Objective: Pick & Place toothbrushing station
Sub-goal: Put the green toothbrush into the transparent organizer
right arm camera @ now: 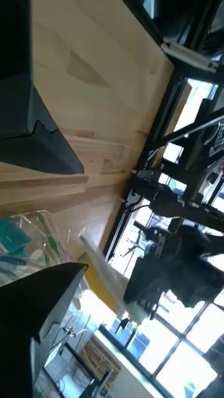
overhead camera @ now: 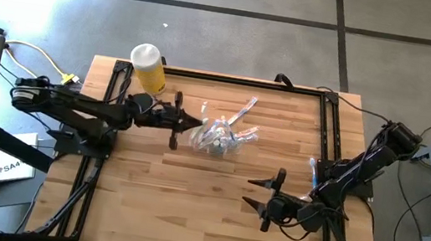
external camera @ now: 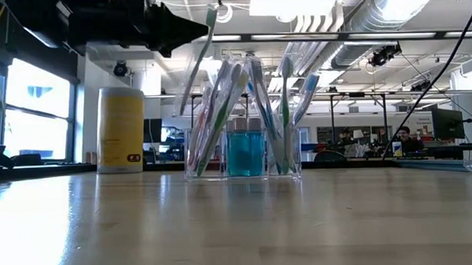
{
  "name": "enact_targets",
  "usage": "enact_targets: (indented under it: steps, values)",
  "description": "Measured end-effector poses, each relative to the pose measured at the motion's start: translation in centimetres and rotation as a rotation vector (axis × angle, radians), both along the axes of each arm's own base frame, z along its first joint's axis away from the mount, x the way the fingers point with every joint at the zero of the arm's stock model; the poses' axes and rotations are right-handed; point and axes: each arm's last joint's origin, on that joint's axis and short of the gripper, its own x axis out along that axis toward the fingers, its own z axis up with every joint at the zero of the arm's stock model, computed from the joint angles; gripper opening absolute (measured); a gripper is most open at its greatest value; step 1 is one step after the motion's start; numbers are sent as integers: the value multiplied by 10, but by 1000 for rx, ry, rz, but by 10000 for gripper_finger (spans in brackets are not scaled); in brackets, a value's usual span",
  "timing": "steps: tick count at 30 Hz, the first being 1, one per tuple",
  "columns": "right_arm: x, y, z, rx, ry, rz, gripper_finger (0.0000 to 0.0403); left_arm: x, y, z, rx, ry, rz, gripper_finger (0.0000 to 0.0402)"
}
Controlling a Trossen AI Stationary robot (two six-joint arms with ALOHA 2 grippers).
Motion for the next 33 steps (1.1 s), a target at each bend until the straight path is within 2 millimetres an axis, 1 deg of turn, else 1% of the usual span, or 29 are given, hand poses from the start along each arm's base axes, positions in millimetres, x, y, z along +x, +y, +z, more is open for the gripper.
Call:
enact_targets:
  steps: [5,10,17,24,28,33]
  values:
    - [0,0,0,13,1,13,236,-1,10,-10,-13,-98,-59,0]
    - [0,0,-1,24,2,11,236,3,19,-24,-52,-84,-45,0]
    - [0,0,-1,32,0,11,236,16,21,-45,-76,-88,-65,0]
    - [-1,1,-1,44,1,12,236,24,25,-69,-132,-30,-79,0]
    - [-1,2,-1,44,1,14,236,17,23,-78,-157,-14,-72,0]
    - [-1,2,-2,39,6,14,236,-5,19,-91,-183,-26,-38,0]
